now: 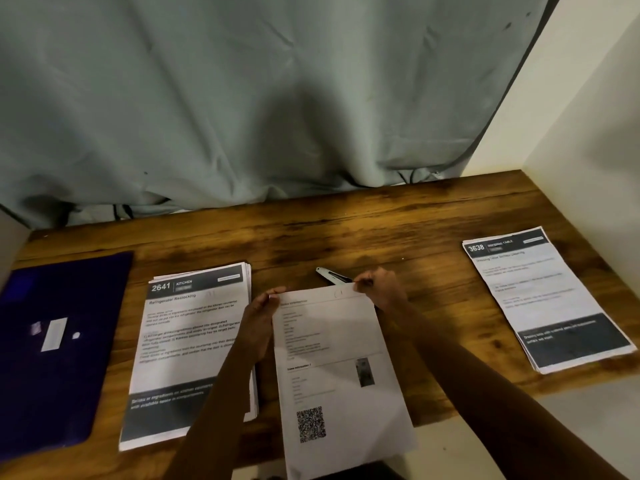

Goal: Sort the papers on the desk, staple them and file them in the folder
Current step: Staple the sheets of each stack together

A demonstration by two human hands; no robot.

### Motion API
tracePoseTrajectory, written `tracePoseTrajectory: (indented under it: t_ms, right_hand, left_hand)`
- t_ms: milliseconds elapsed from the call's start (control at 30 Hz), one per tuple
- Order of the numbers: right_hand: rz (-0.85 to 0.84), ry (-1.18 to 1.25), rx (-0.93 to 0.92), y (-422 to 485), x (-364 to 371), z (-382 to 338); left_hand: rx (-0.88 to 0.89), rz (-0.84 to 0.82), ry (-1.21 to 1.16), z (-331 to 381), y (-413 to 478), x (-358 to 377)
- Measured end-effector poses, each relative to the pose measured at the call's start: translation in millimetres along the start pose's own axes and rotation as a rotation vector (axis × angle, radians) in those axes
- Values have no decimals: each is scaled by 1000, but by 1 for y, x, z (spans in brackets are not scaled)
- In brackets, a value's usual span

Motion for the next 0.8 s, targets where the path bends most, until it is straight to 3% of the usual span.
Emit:
tracePoseTrajectory:
  t_ms: [200,500,700,800]
  right_hand:
    - [4,-40,26,9,1,-1]
    - [-22,-298,73,34,26,-44]
    - [-51,-519,9,42,45,-57]
    - [-23,-491,-7,45,44,-61]
  left_hand:
    - [-33,99,210,-3,11,-11]
    - [-36,158,252,-4,14,-10]
    - [-9,177,291,-4,15,-10]
    - [-25,185,308,-5,14,-10]
Point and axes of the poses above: each hand's wrist, its own y-axis towards the middle knuckle, its own x-axis out of the palm, z = x × y, the point moved 7 cm from there along y, towards the middle knuckle, and after that the axes turned 12 degrees about y, right-handed, at the moved point
